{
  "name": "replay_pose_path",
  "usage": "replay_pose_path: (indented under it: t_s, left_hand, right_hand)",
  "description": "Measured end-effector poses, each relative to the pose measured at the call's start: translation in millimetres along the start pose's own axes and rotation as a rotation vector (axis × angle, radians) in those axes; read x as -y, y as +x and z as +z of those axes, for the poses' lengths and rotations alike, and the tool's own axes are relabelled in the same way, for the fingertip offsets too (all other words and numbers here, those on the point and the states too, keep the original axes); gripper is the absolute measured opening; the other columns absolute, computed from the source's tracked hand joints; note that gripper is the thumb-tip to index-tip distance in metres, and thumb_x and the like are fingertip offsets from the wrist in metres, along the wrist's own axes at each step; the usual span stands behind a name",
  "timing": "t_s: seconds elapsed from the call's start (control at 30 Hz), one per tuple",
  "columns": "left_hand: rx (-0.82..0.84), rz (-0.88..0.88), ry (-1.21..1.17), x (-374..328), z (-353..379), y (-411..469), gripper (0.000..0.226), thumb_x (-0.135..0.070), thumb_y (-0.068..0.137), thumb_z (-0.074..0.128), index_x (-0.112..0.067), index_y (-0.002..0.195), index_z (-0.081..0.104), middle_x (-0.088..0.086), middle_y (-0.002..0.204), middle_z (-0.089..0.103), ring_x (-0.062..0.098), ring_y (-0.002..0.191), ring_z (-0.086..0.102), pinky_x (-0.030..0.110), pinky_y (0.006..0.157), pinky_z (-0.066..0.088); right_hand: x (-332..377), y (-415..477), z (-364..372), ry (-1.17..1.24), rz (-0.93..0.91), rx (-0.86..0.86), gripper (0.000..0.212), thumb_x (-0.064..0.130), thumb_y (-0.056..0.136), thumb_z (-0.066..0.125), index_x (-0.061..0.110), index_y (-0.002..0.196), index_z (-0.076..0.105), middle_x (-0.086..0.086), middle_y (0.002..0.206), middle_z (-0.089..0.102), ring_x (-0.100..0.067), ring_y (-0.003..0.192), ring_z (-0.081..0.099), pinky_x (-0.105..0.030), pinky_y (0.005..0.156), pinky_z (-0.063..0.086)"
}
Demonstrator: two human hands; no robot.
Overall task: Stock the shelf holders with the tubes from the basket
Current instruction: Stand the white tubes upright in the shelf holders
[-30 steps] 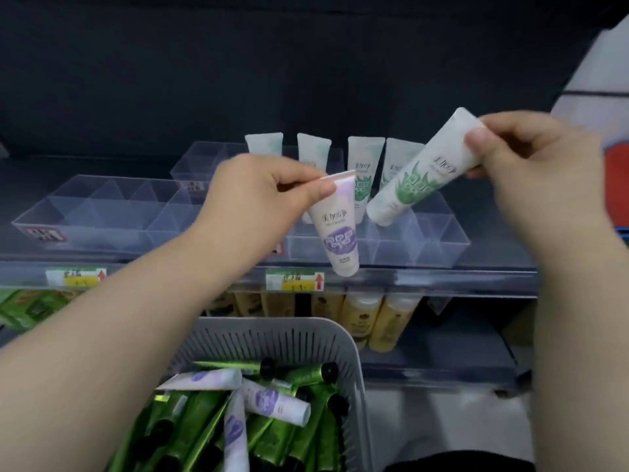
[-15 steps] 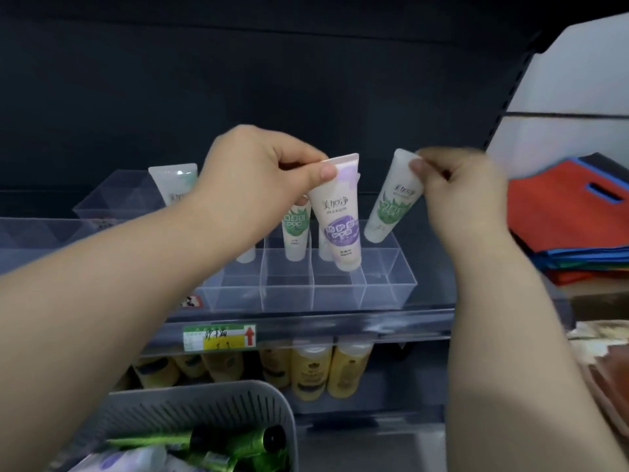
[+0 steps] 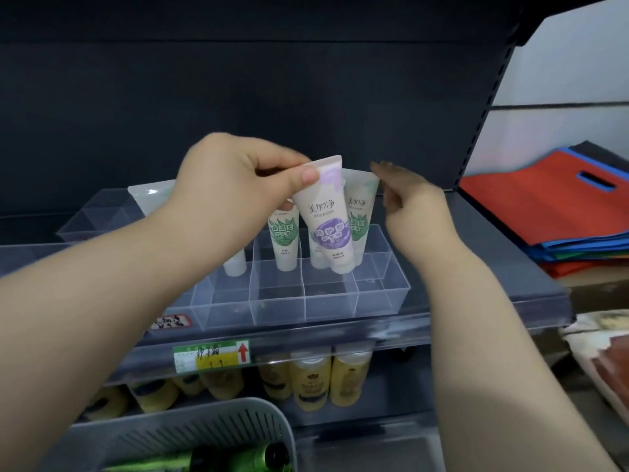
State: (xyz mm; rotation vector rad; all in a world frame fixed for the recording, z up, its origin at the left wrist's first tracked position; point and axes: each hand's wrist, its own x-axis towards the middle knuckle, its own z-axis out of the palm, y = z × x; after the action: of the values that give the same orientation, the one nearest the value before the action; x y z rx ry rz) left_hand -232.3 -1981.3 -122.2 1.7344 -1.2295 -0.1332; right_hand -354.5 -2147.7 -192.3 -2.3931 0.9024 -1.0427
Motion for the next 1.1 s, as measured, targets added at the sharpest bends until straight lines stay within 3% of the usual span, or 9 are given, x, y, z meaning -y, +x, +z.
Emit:
replay_pose_path:
  t_s: [0.1, 0.17, 0.27, 0.37, 0.47, 0.63, 0.77, 0.93, 1.1]
  left_hand:
    - [0.002, 0.032, 0.016, -7.0, 10.0, 4.0, 0.008, -0.029, 0.082, 0.069, -0.037, 0.08, 0.072, -0.024, 0.075, 0.069, -0.002, 0.067, 0.067, 0.016, 0.073, 0.053]
    - [0.01, 0.058, 0.045, -11.2, 20.0, 6.5, 0.006, -0.03, 0.082, 0.069, -0.033, 0.084, 0.074, -0.022, 0.076, 0.069, -0.001, 0.069, 0.066, 0.021, 0.077, 0.053]
    - [0.069, 0.098, 0.133, -12.1, 38.3, 10.1, 0.012, -0.029, 0.083, 0.067, -0.025, 0.09, 0.076, -0.012, 0.078, 0.071, 0.003, 0.071, 0.063, 0.015, 0.074, 0.047]
    - [0.177, 0.122, 0.249, -2.7, 59.2, 14.0, 0.019, -0.03, 0.087, 0.064, -0.015, 0.089, 0.075, 0.003, 0.082, 0.071, 0.017, 0.079, 0.062, 0.027, 0.077, 0.045]
    - [0.266, 0.062, 0.279, 7.1, 78.3, 15.9, 0.021, -0.033, 0.089, 0.06, -0.02, 0.101, 0.072, 0.0, 0.093, 0.069, 0.015, 0.089, 0.06, 0.024, 0.079, 0.046]
    - [0.249, 0.078, 0.252, 2.8, 85.2, 20.1, 0.037, -0.036, 0.088, 0.061, -0.023, 0.122, 0.061, -0.002, 0.115, 0.065, 0.013, 0.106, 0.057, 0.021, 0.089, 0.043]
    - [0.198, 0.164, 0.344, 0.8, 69.5, 17.9, 0.042, -0.038, 0.088, 0.06, -0.025, 0.127, 0.056, -0.002, 0.12, 0.06, 0.014, 0.108, 0.056, 0.025, 0.092, 0.043]
    - [0.21, 0.198, 0.458, 0.6, 43.4, 4.6, 0.039, -0.038, 0.09, 0.056, -0.025, 0.127, 0.056, 0.0, 0.118, 0.06, 0.018, 0.11, 0.054, 0.035, 0.092, 0.046]
    - [0.232, 0.209, 0.563, 5.1, 15.1, -17.0, 0.039, -0.037, 0.093, 0.051, -0.027, 0.131, 0.052, -0.001, 0.128, 0.056, 0.018, 0.117, 0.05, 0.037, 0.095, 0.045]
  right_hand:
    - [1.0, -0.9, -7.5, 0.035, 0.034, -0.011, 0.051, -0.01, 0.09, 0.037, 0.01, 0.135, 0.049, -0.009, 0.142, 0.046, -0.018, 0.132, 0.043, -0.013, 0.106, 0.027]
    - [2.0, -0.6, -14.7, 0.056, 0.072, -0.024, 0.055, -0.011, 0.088, 0.036, 0.014, 0.134, 0.051, -0.009, 0.136, 0.053, -0.019, 0.124, 0.051, -0.018, 0.102, 0.035]
    - [4.1, -1.2, -28.1, 0.031, 0.108, -0.021, 0.055, -0.009, 0.087, 0.036, 0.019, 0.132, 0.053, -0.009, 0.126, 0.06, -0.015, 0.115, 0.057, -0.011, 0.092, 0.035]
    - [4.6, -3.5, -38.0, -0.004, 0.121, -0.017, 0.052, -0.006, 0.088, 0.036, 0.02, 0.129, 0.056, -0.007, 0.12, 0.063, -0.014, 0.108, 0.059, -0.006, 0.085, 0.032]
    - [4.2, -6.5, -39.7, 0.0, 0.125, -0.014, 0.052, -0.004, 0.087, 0.036, 0.019, 0.127, 0.058, -0.003, 0.12, 0.063, -0.014, 0.106, 0.06, -0.011, 0.089, 0.036]
    - [5.2, -8.6, -46.3, -0.035, 0.113, -0.012, 0.053, -0.006, 0.084, 0.035, 0.018, 0.125, 0.06, -0.004, 0.116, 0.065, -0.016, 0.102, 0.062, -0.012, 0.088, 0.038]
    - [16.7, -8.5, -56.6, -0.044, 0.081, -0.035, 0.052, -0.004, 0.085, 0.036, 0.017, 0.125, 0.06, -0.004, 0.121, 0.064, -0.017, 0.108, 0.061, -0.02, 0.098, 0.041]
    - [42.8, -12.8, -62.1, -0.099, 0.008, -0.011, 0.041, 0.004, 0.092, 0.043, 0.019, 0.127, 0.059, -0.002, 0.125, 0.062, -0.013, 0.117, 0.056, -0.008, 0.093, 0.031]
    - [66.4, -26.9, -57.1, -0.132, -0.053, 0.067, 0.036, 0.01, 0.094, 0.046, 0.019, 0.128, 0.058, -0.002, 0.132, 0.057, -0.014, 0.123, 0.05, -0.012, 0.099, 0.03]
